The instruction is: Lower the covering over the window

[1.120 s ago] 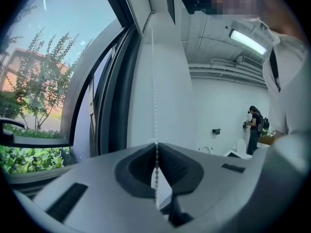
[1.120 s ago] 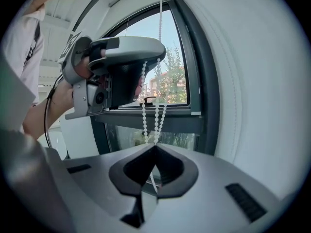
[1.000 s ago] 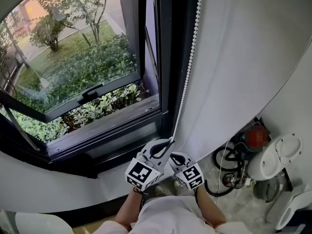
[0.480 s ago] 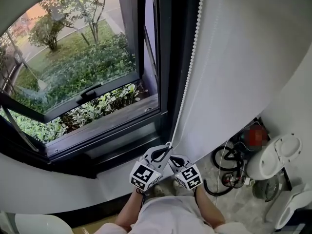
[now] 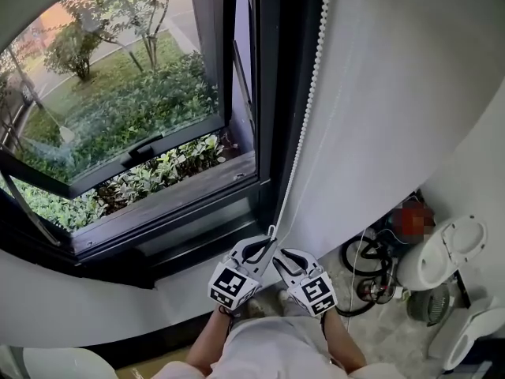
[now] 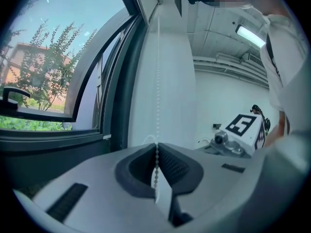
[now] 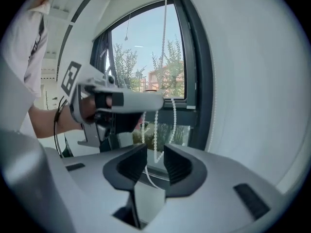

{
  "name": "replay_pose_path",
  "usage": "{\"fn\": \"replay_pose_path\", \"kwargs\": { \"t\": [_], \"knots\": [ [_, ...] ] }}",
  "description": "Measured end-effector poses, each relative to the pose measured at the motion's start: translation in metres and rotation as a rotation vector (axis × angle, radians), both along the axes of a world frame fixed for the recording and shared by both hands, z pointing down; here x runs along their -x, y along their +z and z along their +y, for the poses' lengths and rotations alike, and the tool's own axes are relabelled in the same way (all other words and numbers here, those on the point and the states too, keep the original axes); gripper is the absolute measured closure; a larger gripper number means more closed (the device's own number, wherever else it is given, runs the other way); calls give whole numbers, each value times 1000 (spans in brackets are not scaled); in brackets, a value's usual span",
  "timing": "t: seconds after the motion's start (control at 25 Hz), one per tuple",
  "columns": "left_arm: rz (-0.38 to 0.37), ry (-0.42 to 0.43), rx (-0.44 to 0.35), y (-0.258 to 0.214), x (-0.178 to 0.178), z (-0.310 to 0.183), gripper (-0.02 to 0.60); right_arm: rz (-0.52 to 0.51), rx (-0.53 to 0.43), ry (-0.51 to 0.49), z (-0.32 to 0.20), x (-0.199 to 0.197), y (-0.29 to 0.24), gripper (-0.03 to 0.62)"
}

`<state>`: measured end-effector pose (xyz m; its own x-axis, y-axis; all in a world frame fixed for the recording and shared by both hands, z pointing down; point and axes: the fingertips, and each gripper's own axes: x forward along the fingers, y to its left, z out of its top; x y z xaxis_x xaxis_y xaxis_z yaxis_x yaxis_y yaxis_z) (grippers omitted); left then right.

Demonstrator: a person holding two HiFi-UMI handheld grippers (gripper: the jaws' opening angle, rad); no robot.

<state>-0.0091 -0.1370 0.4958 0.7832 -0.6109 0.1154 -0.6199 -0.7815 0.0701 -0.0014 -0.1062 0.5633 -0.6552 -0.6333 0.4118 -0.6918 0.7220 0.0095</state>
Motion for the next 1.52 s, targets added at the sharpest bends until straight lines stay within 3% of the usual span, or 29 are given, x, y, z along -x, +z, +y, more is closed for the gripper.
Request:
{"fn": "replay_pose_path", "kwargs": {
  "t": [0.56,0.92,1.04,1.32,1.4,1.48,1.52],
  "knots": [
    [-24,4,-9,4,0,4,566,-149,-328,-26,-23,6,-175,497],
    [-39,17,-22,0,-1,14,564,-216,-490,-35,-40,15,-254,520],
    [-45,-3,-31,-4,4,15,563,-230,-503,-32,-42,16,-262,591],
    [-60,-25,-30,-17,14,19,558,-227,-492,-35,-44,16,-258,594],
    [-53,-26,-36,-24,16,20,516,-224,-492,-35,-45,15,-258,594],
    [-45,-18,-46,-35,18,22,435,-217,-494,-34,-46,14,-257,594],
    [-41,-13,-58,-42,18,23,429,-215,-496,-34,-46,14,-257,594]
  ]
}}
